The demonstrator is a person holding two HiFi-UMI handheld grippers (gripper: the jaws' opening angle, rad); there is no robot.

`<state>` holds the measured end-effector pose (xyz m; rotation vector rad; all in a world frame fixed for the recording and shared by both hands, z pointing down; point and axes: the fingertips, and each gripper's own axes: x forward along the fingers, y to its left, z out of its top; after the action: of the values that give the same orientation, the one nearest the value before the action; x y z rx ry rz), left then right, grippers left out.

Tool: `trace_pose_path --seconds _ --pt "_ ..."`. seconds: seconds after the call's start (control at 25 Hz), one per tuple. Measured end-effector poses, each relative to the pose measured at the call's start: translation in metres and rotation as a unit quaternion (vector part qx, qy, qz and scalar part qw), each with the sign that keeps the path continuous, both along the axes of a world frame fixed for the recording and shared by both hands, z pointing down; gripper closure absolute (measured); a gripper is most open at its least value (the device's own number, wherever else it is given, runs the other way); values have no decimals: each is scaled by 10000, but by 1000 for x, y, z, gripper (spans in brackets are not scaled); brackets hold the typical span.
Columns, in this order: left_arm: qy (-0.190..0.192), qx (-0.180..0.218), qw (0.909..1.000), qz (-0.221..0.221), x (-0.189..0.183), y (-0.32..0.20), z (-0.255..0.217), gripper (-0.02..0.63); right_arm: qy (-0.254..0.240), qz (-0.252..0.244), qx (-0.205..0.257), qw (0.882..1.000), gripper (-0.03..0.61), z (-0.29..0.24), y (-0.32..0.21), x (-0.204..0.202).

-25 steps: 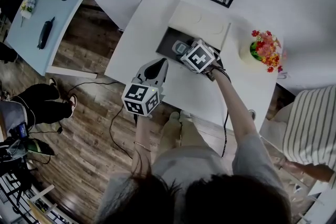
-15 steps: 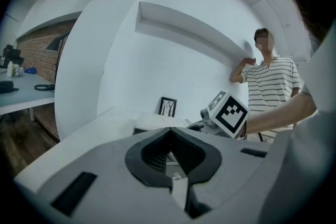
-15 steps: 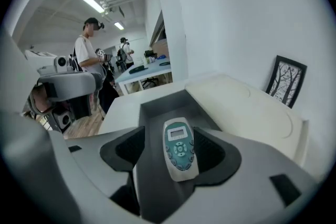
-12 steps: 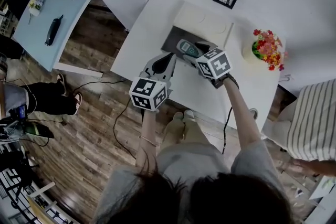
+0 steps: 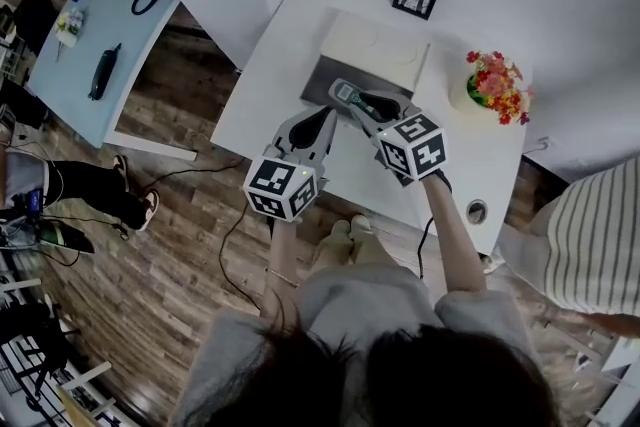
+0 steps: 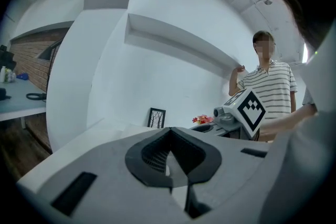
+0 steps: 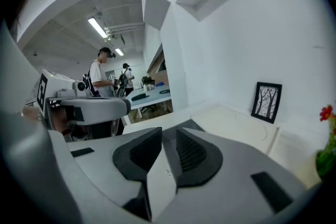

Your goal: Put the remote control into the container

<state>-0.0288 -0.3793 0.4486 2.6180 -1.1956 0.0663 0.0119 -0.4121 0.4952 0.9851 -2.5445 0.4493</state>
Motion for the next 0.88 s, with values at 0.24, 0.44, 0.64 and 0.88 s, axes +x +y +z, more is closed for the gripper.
trace_pose_path --seconds 0.24,0.44,0.64,0.88 --pt "-183 395 9988 245 11 18 -27 611 -532 290 661 9960 572 -55 22 8" --pt "-206 620 9968 453 23 35 -44 611 -656 430 1205 9896 578 -87 39 20" --pt "-268 860 9943 569 33 54 -62 611 -646 429 1822 9802 580 -120 62 25" --pt "-189 1091 9917 647 41 65 -81 611 -660 438 2192 9725 580 -143 77 30"
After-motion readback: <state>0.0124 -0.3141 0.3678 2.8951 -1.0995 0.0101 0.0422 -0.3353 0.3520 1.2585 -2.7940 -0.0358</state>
